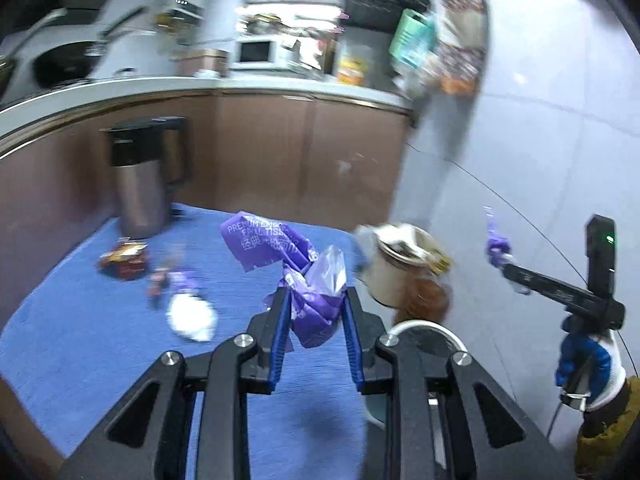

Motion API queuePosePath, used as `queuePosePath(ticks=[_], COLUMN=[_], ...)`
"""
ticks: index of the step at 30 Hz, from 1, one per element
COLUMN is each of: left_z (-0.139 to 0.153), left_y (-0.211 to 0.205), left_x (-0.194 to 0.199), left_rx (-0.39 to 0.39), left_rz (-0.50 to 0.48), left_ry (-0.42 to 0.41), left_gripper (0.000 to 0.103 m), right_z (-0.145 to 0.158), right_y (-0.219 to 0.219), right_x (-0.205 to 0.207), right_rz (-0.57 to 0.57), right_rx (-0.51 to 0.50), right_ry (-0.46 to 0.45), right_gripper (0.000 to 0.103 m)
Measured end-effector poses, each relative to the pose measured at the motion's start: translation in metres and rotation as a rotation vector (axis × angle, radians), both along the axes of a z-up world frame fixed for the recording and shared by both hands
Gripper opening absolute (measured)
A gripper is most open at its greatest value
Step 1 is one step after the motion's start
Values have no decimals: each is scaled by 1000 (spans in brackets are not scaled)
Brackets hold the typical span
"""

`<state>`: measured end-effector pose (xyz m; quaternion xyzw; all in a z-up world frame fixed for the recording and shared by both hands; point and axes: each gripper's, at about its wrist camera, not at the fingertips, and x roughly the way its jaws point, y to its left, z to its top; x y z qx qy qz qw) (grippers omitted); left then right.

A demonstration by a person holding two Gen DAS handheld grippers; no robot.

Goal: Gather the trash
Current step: 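Carry both purple wrappers to the trash bin and open both tools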

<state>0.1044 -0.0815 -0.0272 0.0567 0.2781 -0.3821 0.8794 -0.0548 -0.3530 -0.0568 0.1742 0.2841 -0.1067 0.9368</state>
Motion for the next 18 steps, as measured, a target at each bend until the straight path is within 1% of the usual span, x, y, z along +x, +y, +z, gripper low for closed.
queuePosePath(ticks=[6,7,11,14,18], left_z=[-33,-41,-62,-77,-97], left_y=[-100,-121,-178,-211,-248], left_x=[-12,-14,-20,-19,-15], left_rx=[100,116,154,166,177], left_rz=[-190,-230,-321,-367,-403], left_ry=[58,79,137,190,261], left_gripper=[25,25,27,27,27], right_z=[-37,-44,-73,-92,-115], right_y=[-37,-42,-63,-79,-93], right_x=[-10,-12,-17,-21,-25], right_rz=[-117,-132,-187,-222,-253], right_rx=[32,43,89,123,149], right_ry=[84,96,149,180,219], right_gripper=[13,13,14,14,15])
